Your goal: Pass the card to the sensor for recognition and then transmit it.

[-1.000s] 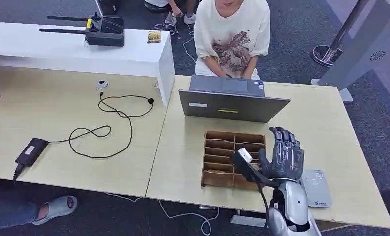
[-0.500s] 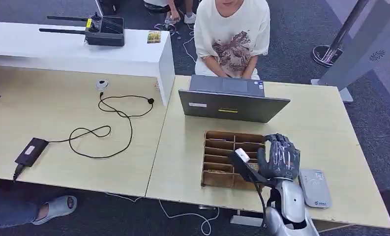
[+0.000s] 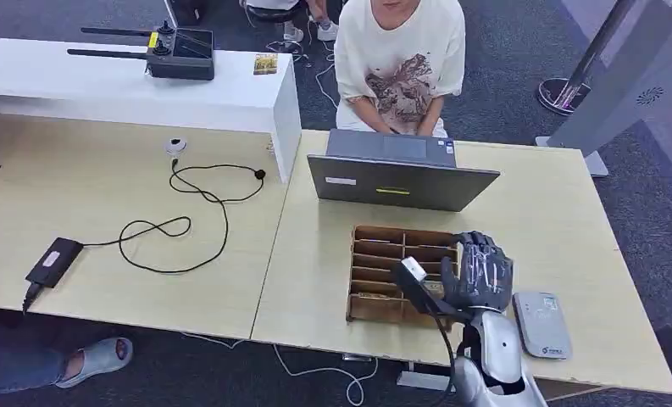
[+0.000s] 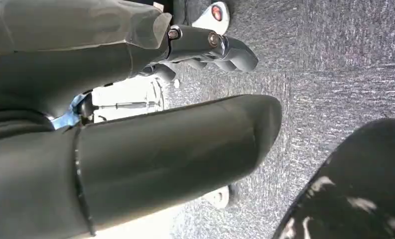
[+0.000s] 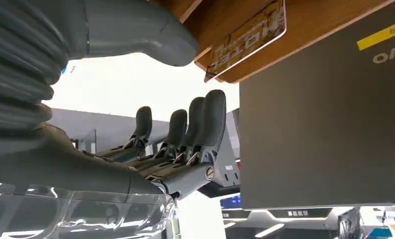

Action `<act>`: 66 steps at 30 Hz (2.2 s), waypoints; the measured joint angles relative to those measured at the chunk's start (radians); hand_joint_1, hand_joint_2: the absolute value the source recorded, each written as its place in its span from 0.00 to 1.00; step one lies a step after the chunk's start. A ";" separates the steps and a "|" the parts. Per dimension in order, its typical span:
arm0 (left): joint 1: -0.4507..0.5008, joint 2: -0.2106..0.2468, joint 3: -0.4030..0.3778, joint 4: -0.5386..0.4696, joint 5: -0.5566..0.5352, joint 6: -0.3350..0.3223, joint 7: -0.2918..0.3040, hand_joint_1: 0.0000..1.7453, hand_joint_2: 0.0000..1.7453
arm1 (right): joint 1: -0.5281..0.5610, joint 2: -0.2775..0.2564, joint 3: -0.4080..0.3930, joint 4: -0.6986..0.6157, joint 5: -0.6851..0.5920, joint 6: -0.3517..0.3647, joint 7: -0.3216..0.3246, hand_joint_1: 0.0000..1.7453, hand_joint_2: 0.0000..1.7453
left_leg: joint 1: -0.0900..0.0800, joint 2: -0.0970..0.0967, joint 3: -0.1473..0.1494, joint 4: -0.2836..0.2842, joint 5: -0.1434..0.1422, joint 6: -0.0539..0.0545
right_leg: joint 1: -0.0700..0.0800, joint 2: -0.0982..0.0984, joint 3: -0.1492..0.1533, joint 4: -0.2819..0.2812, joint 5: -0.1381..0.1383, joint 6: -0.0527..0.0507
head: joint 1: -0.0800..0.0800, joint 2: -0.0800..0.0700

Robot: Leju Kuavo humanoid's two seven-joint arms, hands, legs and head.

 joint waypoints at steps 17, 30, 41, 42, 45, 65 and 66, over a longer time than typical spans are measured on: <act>0.000 0.000 0.000 0.000 0.000 -0.003 0.000 0.00 0.00 | 0.000 0.008 0.005 0.000 0.015 0.018 0.006 0.58 1.00 | 0.000 0.000 0.000 0.000 0.000 0.000 | 0.000 0.000 0.000 0.000 0.000 0.000 | 0.000 0.000; 0.000 0.000 0.000 0.000 0.000 -0.003 0.000 0.00 0.00 | 0.000 0.013 0.016 0.000 0.031 0.030 0.000 0.58 1.00 | 0.000 0.000 0.000 0.000 0.000 0.000 | 0.000 0.000 0.000 0.000 0.000 0.000 | 0.000 0.000; 0.000 0.000 0.000 0.000 0.000 -0.006 -0.001 0.00 0.00 | -0.011 0.025 0.040 0.000 0.036 0.032 -0.006 0.67 1.00 | 0.000 0.000 0.000 0.000 0.000 0.000 | 0.000 0.000 0.000 0.000 0.000 0.000 | 0.000 0.000; 0.000 0.000 0.000 0.000 0.000 -0.006 -0.001 0.00 0.00 | -0.013 0.026 0.044 0.001 0.038 0.032 -0.007 0.67 1.00 | 0.000 0.000 0.000 0.000 0.000 0.000 | 0.000 0.000 0.000 0.000 0.000 0.000 | 0.000 0.000; 0.000 0.000 0.000 0.000 0.000 -0.006 -0.001 0.00 0.00 | -0.019 0.031 0.051 0.003 0.038 0.032 -0.010 0.68 1.00 | 0.000 0.000 0.000 0.000 0.000 0.000 | 0.000 0.000 0.000 0.000 0.000 0.000 | 0.000 0.000; 0.000 0.000 0.000 0.000 -0.001 -0.008 -0.008 0.00 0.00 | -0.041 0.044 0.074 0.016 0.041 0.036 -0.010 0.65 1.00 | 0.000 0.000 0.000 0.000 0.000 0.000 | 0.000 0.000 0.000 0.000 0.000 0.000 | 0.000 0.000; 0.000 0.000 0.000 0.000 -0.001 -0.008 -0.008 0.00 0.00 | -0.041 0.044 0.074 0.017 0.041 0.036 -0.010 0.65 1.00 | 0.000 0.000 0.000 0.000 0.000 0.000 | 0.000 0.000 0.000 0.000 0.000 0.000 | 0.000 0.000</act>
